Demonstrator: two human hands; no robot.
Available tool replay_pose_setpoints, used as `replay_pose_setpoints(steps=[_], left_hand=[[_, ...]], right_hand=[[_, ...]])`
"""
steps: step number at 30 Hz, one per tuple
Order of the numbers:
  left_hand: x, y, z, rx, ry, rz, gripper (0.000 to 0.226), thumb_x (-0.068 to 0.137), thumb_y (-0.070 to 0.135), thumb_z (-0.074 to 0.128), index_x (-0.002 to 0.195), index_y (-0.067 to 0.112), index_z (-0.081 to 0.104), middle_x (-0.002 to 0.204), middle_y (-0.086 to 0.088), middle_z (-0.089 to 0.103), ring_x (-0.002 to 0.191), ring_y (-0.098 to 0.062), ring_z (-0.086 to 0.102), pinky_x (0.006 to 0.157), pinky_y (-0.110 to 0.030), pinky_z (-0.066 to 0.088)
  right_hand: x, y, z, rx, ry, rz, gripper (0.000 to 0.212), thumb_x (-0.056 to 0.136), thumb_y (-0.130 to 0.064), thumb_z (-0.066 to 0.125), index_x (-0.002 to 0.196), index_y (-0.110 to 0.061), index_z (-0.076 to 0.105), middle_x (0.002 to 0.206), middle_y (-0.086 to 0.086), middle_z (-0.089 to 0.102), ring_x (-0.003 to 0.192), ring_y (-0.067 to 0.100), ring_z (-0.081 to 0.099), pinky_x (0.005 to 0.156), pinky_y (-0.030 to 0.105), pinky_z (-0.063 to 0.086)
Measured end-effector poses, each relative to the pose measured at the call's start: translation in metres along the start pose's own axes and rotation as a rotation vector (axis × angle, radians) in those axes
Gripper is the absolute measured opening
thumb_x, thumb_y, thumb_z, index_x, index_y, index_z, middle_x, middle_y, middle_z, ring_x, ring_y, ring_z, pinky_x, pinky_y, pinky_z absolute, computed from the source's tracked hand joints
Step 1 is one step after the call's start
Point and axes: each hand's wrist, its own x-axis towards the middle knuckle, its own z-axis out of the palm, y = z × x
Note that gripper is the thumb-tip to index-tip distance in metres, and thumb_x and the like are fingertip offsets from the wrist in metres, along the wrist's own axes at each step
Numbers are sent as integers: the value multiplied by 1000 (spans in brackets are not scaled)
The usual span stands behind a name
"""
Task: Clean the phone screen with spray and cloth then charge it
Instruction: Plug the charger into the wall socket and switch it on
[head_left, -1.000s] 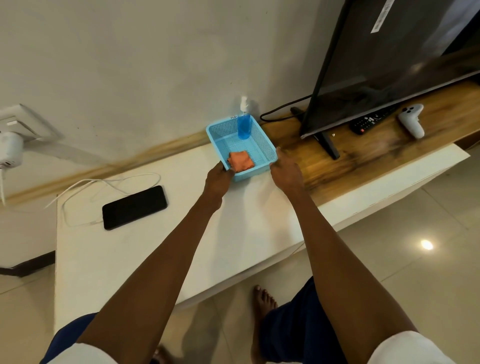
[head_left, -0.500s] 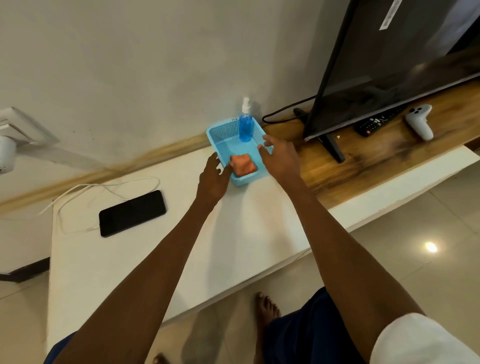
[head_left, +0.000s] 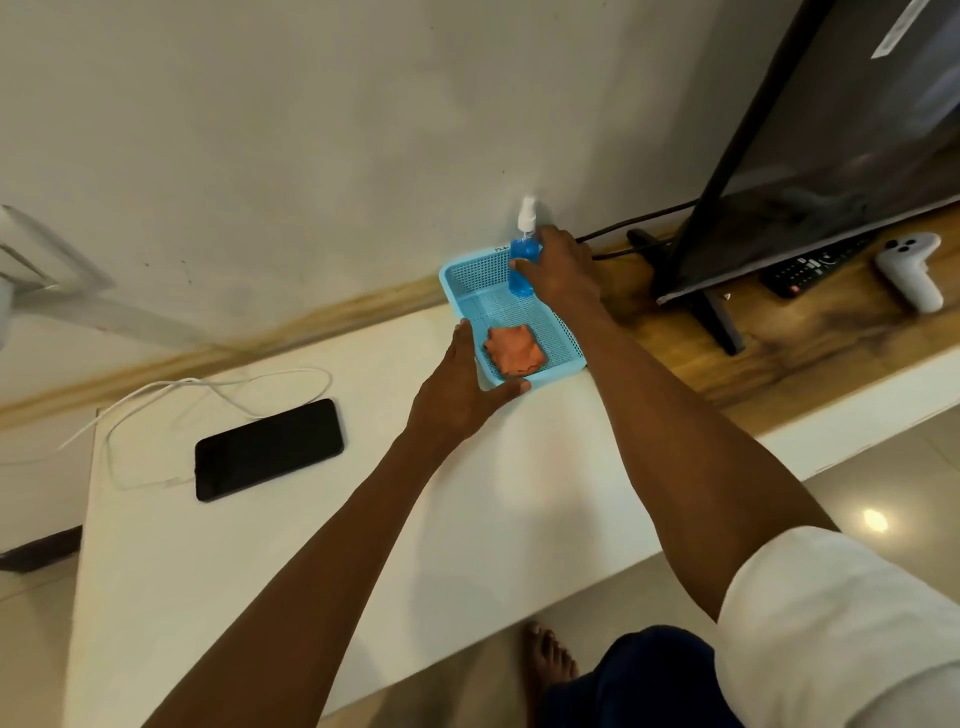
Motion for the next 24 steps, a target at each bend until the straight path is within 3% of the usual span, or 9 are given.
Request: replay_pose_setpoints(steps=[5, 8, 12, 14, 16, 19, 22, 24], left_hand=[[2, 2, -1, 48, 5, -31, 86, 82, 38, 78, 150, 23, 27, 144, 6, 47, 113, -1, 48, 70, 9, 37], [3, 4, 0, 26, -4, -25, 84, 82, 35, 78, 149, 21, 28, 144, 5, 47, 112, -1, 49, 77, 8, 38], [0, 9, 0, 13, -12, -37, 87, 82, 35, 79, 150, 22, 26, 147, 5, 45, 115, 1, 48, 98, -19, 46], [-5, 9, -2, 38, 3, -68, 92, 80, 43, 78, 151, 26, 23, 150, 7, 42, 121, 0, 45, 98, -19, 45], [-13, 8, -3, 110, 22, -133, 102, 77, 55, 75, 155, 28, 14, 157, 7, 34, 134, -9, 43, 99, -21, 40], [-25, 4, -5, 246, 56, -139, 104, 78, 65, 68, 157, 30, 10, 162, 7, 28, 143, -18, 37, 109, -36, 38], [-30, 0, -6, 462, 60, -27, 93, 86, 64, 60, 157, 23, 18, 160, 3, 32, 142, -19, 40, 114, -39, 38], [-30, 0, -3, 526, 68, -29, 87, 91, 62, 52, 157, 17, 19, 162, -1, 29, 142, -21, 39, 115, -41, 36]], right_hand=[[-2, 1, 3, -22, 29, -18, 52, 88, -47, 67, 129, -19, 52, 126, 4, 62, 113, 25, 58, 88, 36, 48], [-3, 2, 1, -77, 43, 4, 53, 86, -50, 67, 126, -18, 53, 122, 4, 63, 109, 23, 58, 82, 31, 45], [-7, 0, -7, -108, -7, 8, 51, 86, -53, 66, 122, -19, 55, 118, 4, 64, 106, 23, 58, 87, 35, 50], [-14, -3, -14, -55, -25, 28, 49, 87, -52, 66, 121, -18, 54, 116, 3, 66, 102, 22, 62, 86, 38, 54], [-28, -4, -20, -40, 29, 46, 47, 88, -50, 64, 119, -17, 52, 109, 2, 67, 93, 19, 64, 78, 33, 55], [-54, 1, -21, -104, 138, -3, 34, 90, -46, 64, 111, -21, 54, 96, -1, 68, 73, 10, 57, 63, 22, 45], [-63, 1, -15, -150, -132, -126, 18, 93, -34, 65, 109, -28, 61, 106, 0, 70, 80, 10, 60, 67, 20, 46], [-59, -1, -14, -158, -325, -208, 27, 93, -27, 65, 120, -28, 63, 122, 0, 65, 96, 15, 60, 77, 21, 44]])
